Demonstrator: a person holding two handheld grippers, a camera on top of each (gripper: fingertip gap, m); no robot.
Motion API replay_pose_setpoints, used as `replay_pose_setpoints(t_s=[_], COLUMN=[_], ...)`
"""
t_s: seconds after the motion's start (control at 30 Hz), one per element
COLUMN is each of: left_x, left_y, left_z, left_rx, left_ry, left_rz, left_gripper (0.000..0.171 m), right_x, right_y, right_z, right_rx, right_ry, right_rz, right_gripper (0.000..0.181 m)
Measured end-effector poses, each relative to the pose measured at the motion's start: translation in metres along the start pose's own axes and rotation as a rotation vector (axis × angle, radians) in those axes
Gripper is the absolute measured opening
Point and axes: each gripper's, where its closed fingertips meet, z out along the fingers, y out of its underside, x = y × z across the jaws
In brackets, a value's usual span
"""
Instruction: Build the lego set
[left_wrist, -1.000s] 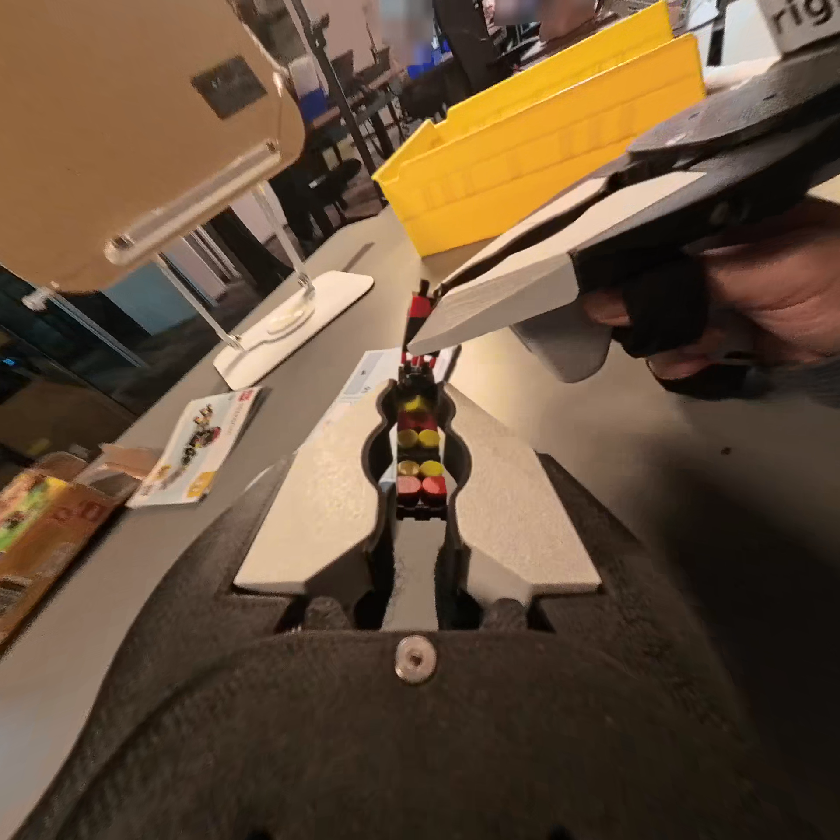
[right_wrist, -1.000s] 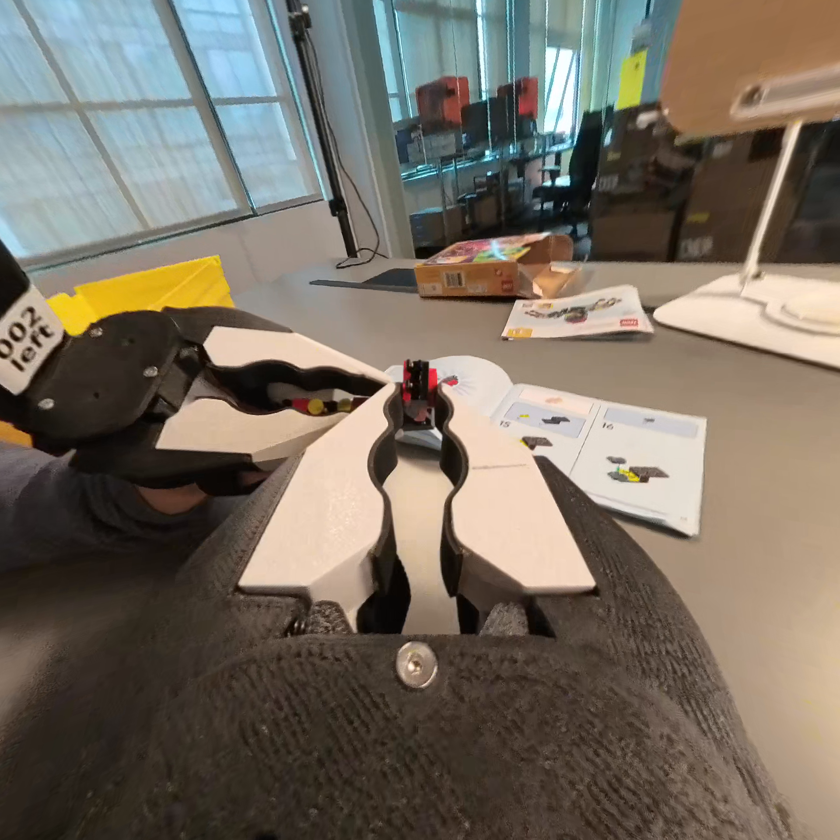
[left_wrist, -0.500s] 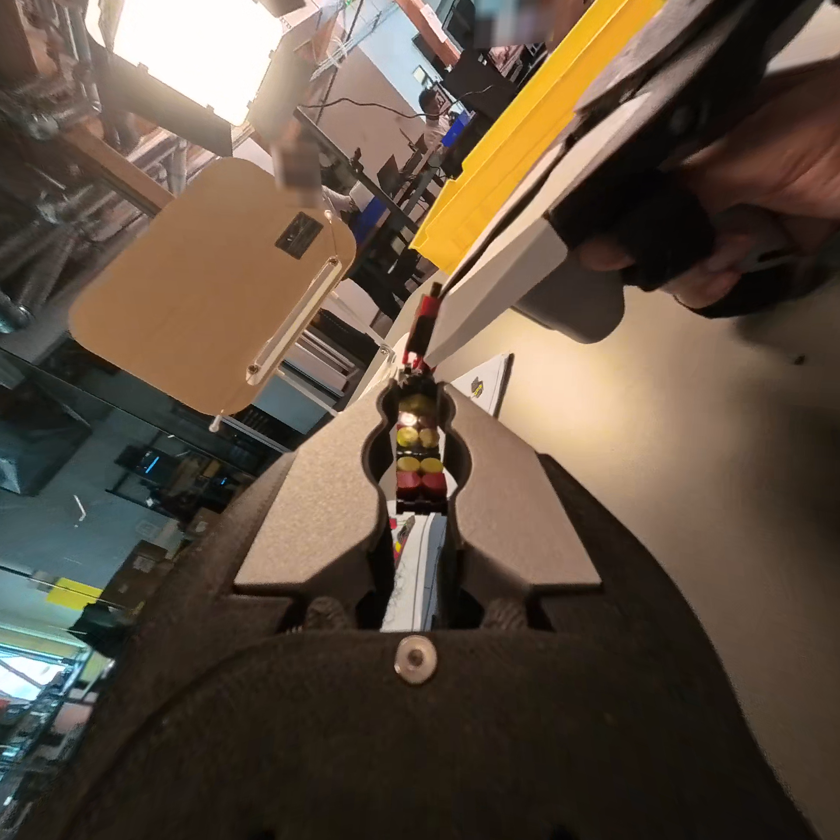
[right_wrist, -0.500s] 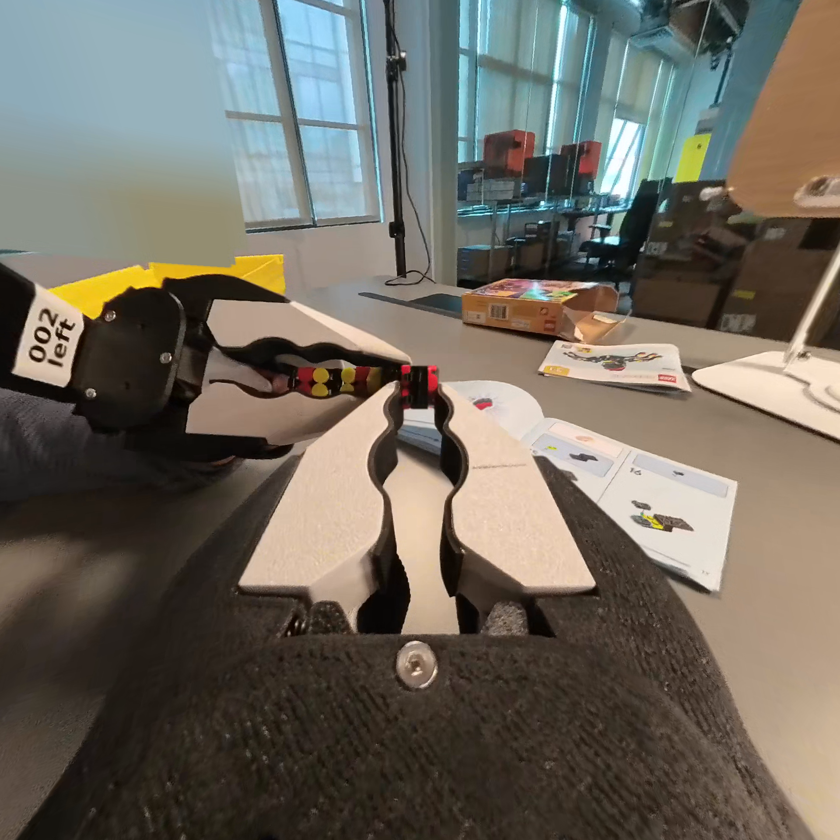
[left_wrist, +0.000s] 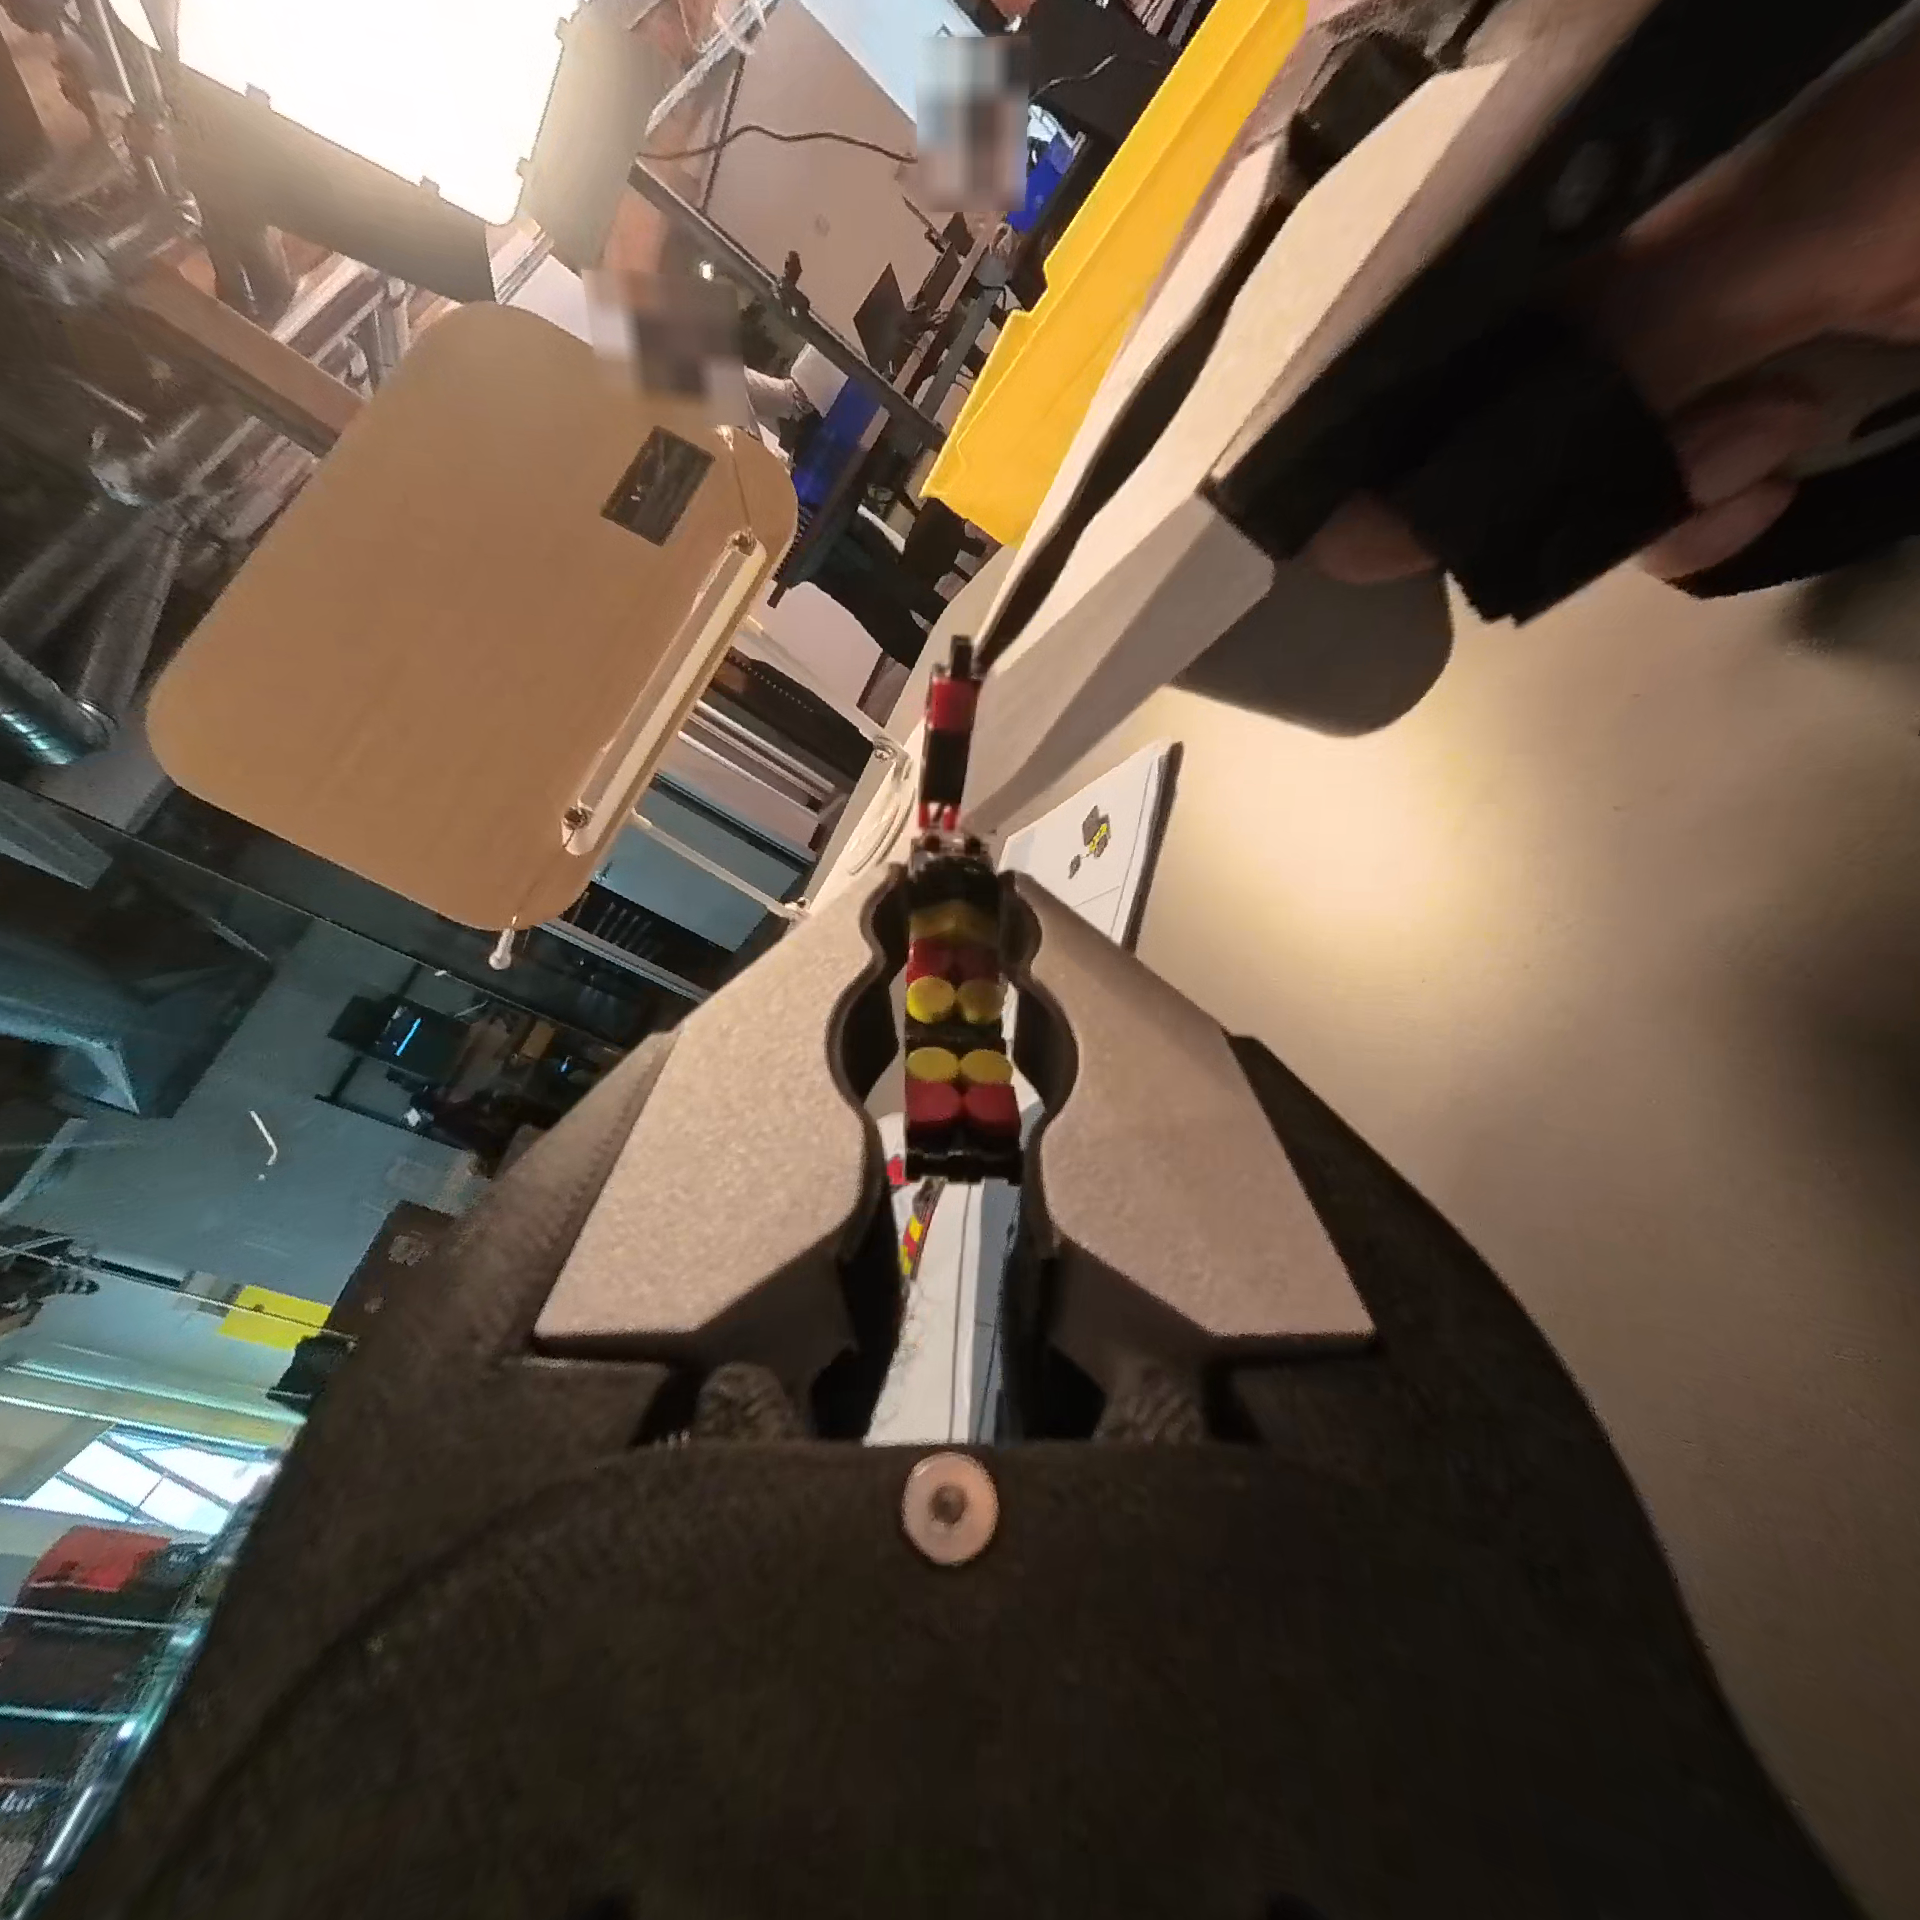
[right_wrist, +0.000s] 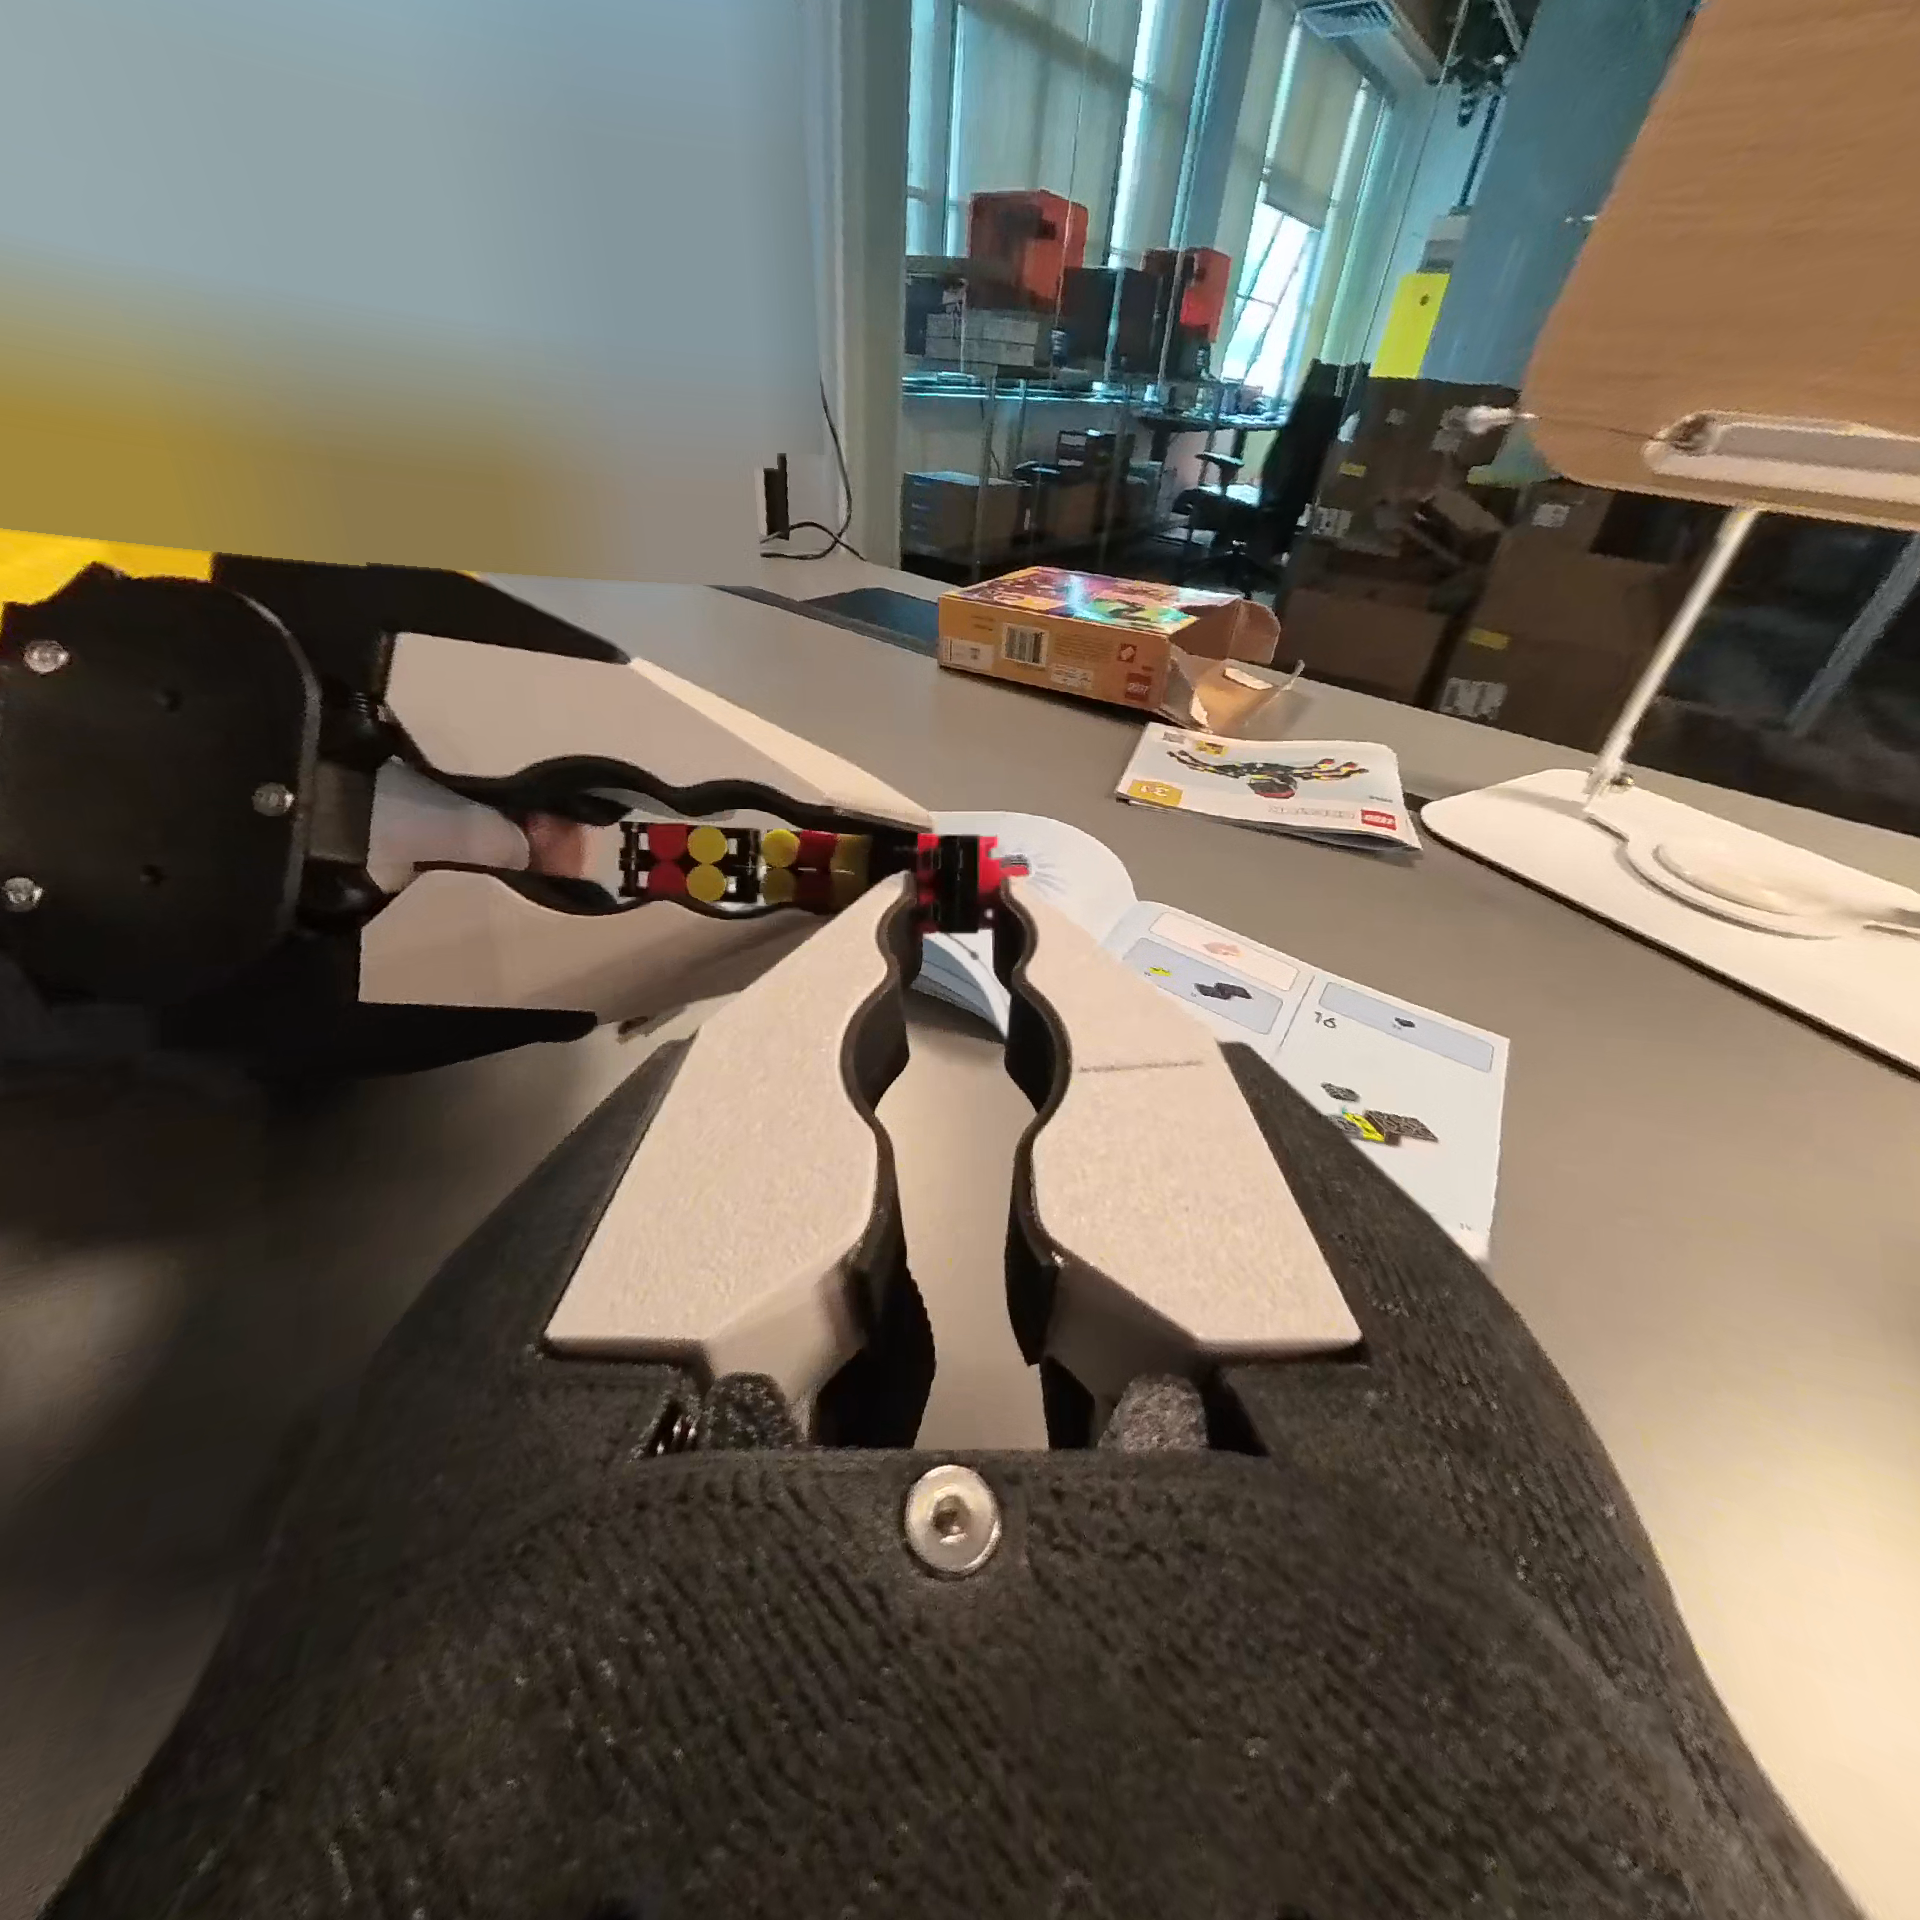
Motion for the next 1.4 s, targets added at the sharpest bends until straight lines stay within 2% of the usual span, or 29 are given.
replay_pose_setpoints(t_s=[0.47,0.63,0.77,0.83,0.93,1.03,1.23,1.4], left_x=[0.000,0.000,0.003,0.003,-0.001,-0.010,-0.037,-0.036], left_y=[-0.001,-0.004,-0.028,-0.018,-0.005,-0.002,0.033,0.041], left_z=[-0.002,-0.003,-0.011,-0.008,-0.005,-0.009,-0.028,-0.039], left_rx=[0.007,0.017,0.116,0.076,0.032,0.046,0.029,0.031], left_ry=[0.002,-0.007,-0.025,-0.027,0.005,0.015,0.014,0.056], left_rz=[-0.006,0.022,0.070,0.087,-0.012,-0.172,-0.625,-0.740], left_gripper=[0.015,0.015,0.015,0.015,0.016,0.016,0.015,0.016], right_x=[0.000,0.000,0.004,0.007,0.013,0.021,0.030,0.032], right_y=[0.002,0.002,0.008,0.008,0.006,0.004,0.006,0.007], right_z=[0.002,0.002,0.004,0.003,0.000,-0.002,-0.004,-0.005], right_rx=[-0.019,-0.019,-0.059,-0.055,-0.038,-0.018,-0.032,-0.043], right_ry=[0.030,0.009,0.016,0.029,0.049,0.082,0.138,0.140], right_rz=[-0.051,-0.006,0.000,0.017,0.044,0.059,0.019,0.031], right_gripper=[0.011,0.011,0.011,0.011,0.011,0.011,0.011,0.011])
